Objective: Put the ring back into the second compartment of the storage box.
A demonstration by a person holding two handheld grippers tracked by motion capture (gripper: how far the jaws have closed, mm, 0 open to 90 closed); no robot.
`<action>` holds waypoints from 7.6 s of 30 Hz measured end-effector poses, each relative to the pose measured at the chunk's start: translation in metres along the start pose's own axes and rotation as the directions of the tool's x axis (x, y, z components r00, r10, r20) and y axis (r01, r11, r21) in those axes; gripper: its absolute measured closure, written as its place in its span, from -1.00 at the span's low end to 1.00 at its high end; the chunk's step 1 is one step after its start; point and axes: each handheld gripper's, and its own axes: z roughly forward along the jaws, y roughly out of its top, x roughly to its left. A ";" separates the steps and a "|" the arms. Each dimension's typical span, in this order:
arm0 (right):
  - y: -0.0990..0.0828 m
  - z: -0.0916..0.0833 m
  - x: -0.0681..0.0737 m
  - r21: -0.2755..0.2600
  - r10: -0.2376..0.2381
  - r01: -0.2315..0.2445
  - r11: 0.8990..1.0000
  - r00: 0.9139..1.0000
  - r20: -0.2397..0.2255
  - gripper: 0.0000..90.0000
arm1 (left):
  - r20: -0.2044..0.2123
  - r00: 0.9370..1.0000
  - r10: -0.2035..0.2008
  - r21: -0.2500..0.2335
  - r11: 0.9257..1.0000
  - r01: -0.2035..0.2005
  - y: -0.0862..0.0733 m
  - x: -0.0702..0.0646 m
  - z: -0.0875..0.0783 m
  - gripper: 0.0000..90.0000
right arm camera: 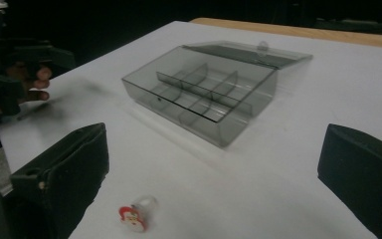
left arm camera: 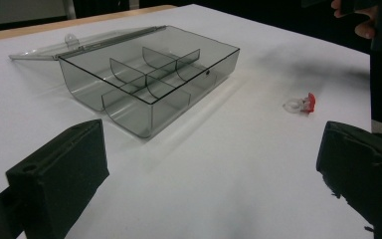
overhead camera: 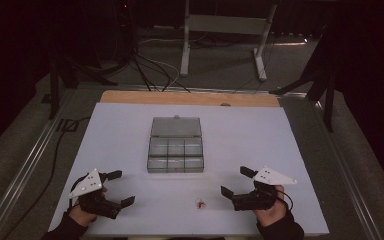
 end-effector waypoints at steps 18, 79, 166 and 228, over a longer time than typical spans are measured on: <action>-0.002 0.023 0.028 0.043 -0.011 0.015 0.999 0.996 -0.090 -1.00 | 0.002 1.000 -0.001 -0.003 1.000 0.001 0.001 -0.001 0.000 -1.00; -0.040 0.067 0.066 0.394 -0.128 0.131 0.910 0.991 -0.035 -0.11 | 0.008 1.000 0.003 -0.003 1.000 -0.003 0.002 -0.002 -0.001 -1.00; 0.019 0.067 0.065 0.329 -0.142 0.128 0.936 0.990 0.019 0.60 | 0.015 1.000 0.001 -0.010 1.000 -0.001 0.002 -0.003 -0.001 -1.00; 0.091 0.123 0.060 0.264 -0.193 0.180 0.947 0.981 0.024 0.60 | 0.033 0.999 -0.004 -0.012 1.000 0.005 0.003 -0.004 -0.001 -1.00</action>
